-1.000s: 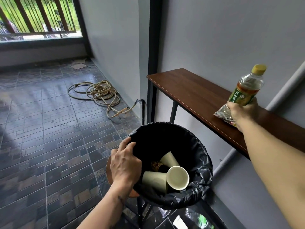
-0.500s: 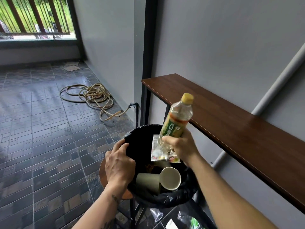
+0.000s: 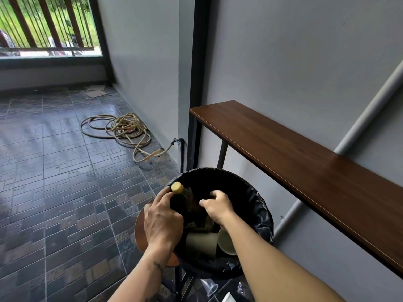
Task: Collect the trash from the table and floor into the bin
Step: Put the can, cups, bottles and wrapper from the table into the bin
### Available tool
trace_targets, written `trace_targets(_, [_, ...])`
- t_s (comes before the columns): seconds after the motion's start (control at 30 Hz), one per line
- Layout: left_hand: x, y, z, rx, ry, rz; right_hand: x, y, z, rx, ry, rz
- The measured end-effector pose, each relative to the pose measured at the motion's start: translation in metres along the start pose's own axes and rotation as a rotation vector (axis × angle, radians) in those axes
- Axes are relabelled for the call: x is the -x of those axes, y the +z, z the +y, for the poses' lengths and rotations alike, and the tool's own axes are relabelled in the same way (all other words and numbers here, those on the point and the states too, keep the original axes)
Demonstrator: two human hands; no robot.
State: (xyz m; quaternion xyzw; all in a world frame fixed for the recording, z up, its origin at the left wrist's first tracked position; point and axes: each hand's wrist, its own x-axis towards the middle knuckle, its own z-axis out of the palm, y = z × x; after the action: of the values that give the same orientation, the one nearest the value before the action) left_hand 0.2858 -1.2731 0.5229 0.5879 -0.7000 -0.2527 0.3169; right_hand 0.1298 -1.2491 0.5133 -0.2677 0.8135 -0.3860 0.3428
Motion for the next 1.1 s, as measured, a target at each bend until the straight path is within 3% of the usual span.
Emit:
trace_targets(0.17, [-0.002, -0.001, -0.002, 0.024, -0.015, 0.007, 0.008, -0.034, -0.005, 0.038, -0.105, 0.034])
trace_targets(0.33, [-0.001, 0.001, -0.002, 0.074, -0.011, 0.006, 0.024, -0.085, 0.006, 0.178, -0.306, 0.323])
trace_targets(0.4, [0.001, 0.000, -0.001, 0.080, -0.011, 0.002, 0.028, -0.100, 0.020, 0.283, -0.280, 0.419])
trace_targets(0.47, [0.003, -0.002, 0.001, 0.082, -0.011, -0.006, 0.031, -0.110, 0.037, 0.377, -0.116, 0.424])
trace_targets(0.57, [0.003, -0.004, 0.000, 0.075, 0.003, -0.024, 0.042, -0.113, 0.060, 0.289, 0.028, 0.326])
trace_targets(0.73, [0.002, -0.003, -0.004, 0.122, 0.031, -0.029, 0.060, -0.099, 0.071, 0.125, -0.086, 0.285])
trace_targets(0.9, [0.010, -0.008, -0.001, 0.189, 0.031, -0.051, 0.069, -0.093, 0.078, 0.245, -0.238, 0.418])
trace_targets(1.1, [0.025, -0.013, -0.003, 0.341, -0.078, -0.073, 0.092, -0.096, 0.083, 0.268, -0.289, 0.430])
